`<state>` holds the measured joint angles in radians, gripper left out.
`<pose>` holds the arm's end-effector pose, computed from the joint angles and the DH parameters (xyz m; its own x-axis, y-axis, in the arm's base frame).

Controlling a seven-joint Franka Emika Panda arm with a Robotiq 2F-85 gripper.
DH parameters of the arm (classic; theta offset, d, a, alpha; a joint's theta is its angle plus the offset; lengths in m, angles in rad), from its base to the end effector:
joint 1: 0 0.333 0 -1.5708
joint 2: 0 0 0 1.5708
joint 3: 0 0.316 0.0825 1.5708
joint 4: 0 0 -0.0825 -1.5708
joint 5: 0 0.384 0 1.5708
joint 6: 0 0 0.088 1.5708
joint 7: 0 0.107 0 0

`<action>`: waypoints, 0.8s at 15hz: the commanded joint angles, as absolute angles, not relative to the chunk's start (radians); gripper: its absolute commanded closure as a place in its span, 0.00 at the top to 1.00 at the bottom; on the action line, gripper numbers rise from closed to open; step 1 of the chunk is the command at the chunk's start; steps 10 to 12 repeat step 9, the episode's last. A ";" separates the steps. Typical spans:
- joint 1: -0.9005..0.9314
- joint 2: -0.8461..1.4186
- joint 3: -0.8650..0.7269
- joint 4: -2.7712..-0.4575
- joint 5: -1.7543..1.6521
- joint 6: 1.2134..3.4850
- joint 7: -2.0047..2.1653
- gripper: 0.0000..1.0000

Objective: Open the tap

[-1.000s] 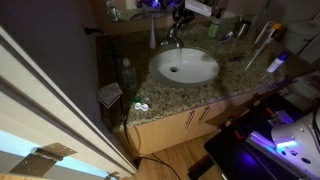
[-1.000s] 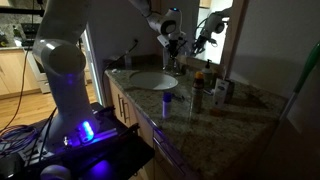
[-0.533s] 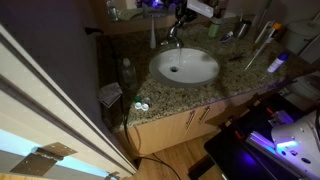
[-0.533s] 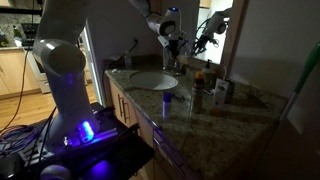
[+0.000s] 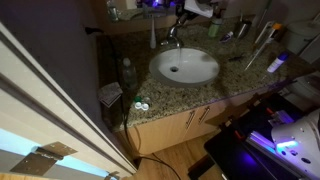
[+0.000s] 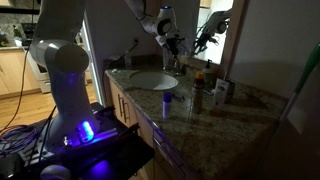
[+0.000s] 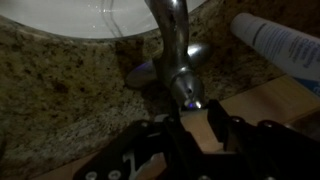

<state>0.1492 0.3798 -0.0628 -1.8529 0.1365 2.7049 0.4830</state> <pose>0.6718 0.0574 0.3700 0.7929 -0.4912 0.3607 -0.4080 -0.8675 -0.2844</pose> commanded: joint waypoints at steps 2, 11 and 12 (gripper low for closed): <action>0.172 0.153 -0.200 -1.996 -0.078 2.696 0.614 0.75; 0.059 -0.024 -0.083 -2.053 0.053 2.575 0.441 0.98; 0.059 -0.024 -0.083 -2.053 0.053 2.575 0.441 0.98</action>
